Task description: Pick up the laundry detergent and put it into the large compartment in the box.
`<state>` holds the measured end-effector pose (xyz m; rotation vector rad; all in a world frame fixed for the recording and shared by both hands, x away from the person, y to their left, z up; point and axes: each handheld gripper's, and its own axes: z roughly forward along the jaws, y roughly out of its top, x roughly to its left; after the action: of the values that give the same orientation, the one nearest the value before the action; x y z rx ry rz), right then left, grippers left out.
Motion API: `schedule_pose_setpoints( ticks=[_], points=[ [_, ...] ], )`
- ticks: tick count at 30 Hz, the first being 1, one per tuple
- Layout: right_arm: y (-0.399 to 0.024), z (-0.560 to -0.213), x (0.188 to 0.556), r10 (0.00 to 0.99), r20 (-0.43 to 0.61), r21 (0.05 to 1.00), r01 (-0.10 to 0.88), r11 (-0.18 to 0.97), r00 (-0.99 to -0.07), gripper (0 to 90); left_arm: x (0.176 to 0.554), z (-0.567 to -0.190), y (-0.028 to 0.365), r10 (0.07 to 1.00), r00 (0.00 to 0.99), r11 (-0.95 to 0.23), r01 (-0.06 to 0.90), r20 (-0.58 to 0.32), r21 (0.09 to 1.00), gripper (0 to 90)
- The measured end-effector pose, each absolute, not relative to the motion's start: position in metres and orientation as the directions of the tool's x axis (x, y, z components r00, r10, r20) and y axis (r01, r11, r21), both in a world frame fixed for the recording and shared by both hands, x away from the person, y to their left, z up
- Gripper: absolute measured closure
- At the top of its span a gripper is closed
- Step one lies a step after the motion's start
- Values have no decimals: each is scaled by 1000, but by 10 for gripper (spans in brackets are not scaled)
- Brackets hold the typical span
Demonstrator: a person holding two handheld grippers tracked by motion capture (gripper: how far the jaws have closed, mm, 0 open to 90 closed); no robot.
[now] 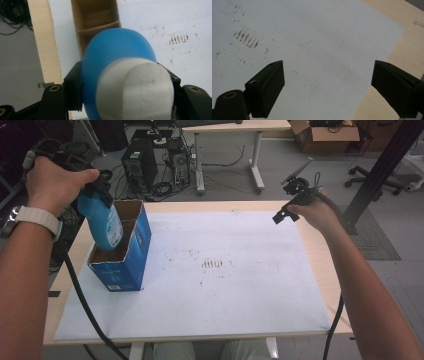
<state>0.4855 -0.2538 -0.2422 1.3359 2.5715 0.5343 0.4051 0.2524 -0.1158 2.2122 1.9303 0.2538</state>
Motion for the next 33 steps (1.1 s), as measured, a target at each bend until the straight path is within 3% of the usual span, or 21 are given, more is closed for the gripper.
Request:
schedule_pose_setpoints(
  ticks=[33],
  points=[
    [-260, -254, 488, 829, 3, 385, 766, 515, -559, 114, 425, -235, 257, 987, 161, -157, 964, -4, 213, 377]
  ],
)
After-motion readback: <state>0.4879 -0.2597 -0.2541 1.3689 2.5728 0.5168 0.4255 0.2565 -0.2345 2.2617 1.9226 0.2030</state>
